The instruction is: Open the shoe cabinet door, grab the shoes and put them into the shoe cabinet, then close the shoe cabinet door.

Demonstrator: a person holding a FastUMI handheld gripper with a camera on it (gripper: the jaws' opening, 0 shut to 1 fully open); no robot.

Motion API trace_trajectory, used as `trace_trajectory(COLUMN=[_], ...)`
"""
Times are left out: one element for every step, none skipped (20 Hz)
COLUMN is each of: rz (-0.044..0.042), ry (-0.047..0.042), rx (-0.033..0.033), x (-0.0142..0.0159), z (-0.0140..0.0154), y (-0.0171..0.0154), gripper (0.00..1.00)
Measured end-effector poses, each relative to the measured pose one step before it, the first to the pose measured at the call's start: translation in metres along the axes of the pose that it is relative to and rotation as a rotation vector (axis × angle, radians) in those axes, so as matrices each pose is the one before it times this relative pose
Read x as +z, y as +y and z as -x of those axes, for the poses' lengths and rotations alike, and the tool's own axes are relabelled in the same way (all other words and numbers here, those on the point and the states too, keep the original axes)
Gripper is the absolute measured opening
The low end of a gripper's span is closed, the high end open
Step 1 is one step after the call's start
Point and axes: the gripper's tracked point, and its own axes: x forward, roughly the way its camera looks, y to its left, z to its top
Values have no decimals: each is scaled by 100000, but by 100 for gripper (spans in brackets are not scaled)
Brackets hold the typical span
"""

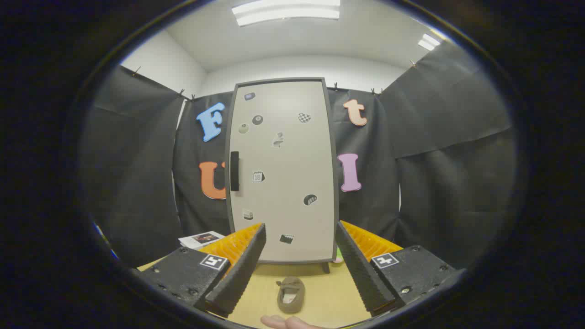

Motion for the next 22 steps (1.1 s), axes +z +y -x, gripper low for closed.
trace_trajectory(rz=[-427, -355, 51, 273, 485, 493, 629, 881, 962, 653, 861, 810, 791, 1123, 736, 351, -25, 17, 102, -264, -242, -198], ry=[603, 496, 259, 106, 314, 236, 330, 579, 531, 132, 203, -656, -617, -450, -843, -229, 70, -80, 322, 482, 526, 875], rx=[63, -205, 2, 356, -263, -438, -524, -734, -653, -363, -564, -504, -724, -347, 213, -13, -434, 84, 203, -43, 143, -286], x=[-69, -79, -75, -16, -172, -94, -163, -155, -153, 75, 124, 432, 423, 495, 542, 538, 416, 452, 347, 263, 202, 215], z=[-65, -19, -1, -36, -158, -26, -11, -152, -81, -51, -66, -148, -108, -81, -144, -163, -189, -209, -313, -289, -460, -458], y=[105, 2, -5, 53, -51, -155, -91, -244, -223, -211, -29, -193, -120, -117, 148, 40, -232, -34, 56, -66, -11, -6], gripper=[99, 99, 99, 99, 99, 99, 99, 99, 99, 99, 99, 99, 99, 99, 99, 99, 99, 99, 99, 99, 99, 99])
